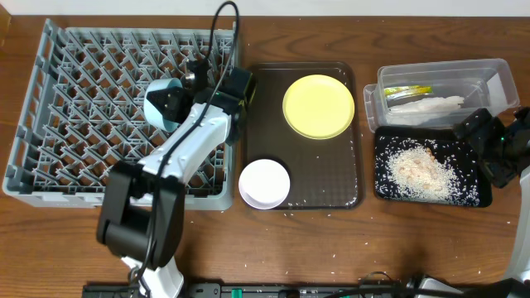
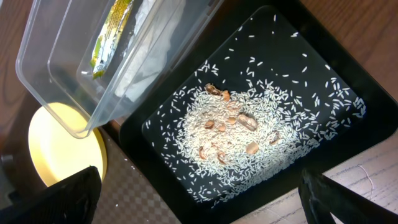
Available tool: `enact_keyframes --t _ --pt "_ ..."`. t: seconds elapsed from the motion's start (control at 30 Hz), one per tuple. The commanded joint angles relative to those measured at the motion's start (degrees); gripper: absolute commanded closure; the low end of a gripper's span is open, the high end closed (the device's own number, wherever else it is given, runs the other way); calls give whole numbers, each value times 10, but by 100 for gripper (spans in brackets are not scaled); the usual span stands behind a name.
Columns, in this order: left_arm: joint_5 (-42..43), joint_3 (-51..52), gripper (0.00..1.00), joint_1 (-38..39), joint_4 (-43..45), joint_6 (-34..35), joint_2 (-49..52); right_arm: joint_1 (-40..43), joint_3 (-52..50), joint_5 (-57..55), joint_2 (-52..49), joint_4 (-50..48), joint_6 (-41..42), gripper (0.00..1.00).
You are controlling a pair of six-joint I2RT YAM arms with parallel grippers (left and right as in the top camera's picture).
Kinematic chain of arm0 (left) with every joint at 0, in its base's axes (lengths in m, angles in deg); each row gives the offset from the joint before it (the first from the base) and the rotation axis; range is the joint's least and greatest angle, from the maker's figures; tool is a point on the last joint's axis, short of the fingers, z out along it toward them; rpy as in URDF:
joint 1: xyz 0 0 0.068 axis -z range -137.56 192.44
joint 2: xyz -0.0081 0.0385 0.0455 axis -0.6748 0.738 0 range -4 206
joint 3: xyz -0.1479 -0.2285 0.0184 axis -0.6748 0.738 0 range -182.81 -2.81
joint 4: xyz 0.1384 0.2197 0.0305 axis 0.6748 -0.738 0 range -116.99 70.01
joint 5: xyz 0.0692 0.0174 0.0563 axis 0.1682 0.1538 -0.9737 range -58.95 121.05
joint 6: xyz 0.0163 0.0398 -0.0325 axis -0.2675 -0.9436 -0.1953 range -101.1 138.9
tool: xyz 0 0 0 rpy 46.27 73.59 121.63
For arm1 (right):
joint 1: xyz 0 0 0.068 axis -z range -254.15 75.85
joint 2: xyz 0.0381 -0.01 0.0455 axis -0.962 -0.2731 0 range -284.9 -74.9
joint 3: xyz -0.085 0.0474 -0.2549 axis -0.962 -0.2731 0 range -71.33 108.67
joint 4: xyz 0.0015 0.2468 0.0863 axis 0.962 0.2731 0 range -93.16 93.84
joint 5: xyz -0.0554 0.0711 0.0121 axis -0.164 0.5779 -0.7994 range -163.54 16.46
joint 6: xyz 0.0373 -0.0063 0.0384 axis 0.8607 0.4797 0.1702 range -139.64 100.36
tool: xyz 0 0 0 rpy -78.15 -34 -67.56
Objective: Sort waste into correct bins and load items into the dishwasher
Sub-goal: 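Set the blue bowl into the dish rack with left gripper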
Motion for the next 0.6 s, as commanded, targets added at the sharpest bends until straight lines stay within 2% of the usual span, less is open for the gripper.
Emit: enact_keyframes --t 0.0,0.4,0.47,0.53,0.57 --pt "-42 3 93 -3 0 18 23 4 2 1 2 0 6 1" --pt "14 3 92 1 -9 25 36 4 2 1 2 1 6 1" --pt "60 3 84 10 -29 25 36 4 2 1 2 0 6 1" --pt "81 3 83 18 -41 25 36 4 2 1 2 0 6 1" --pt "89 3 78 24 -48 26 36 4 2 1 2 0 6 1"
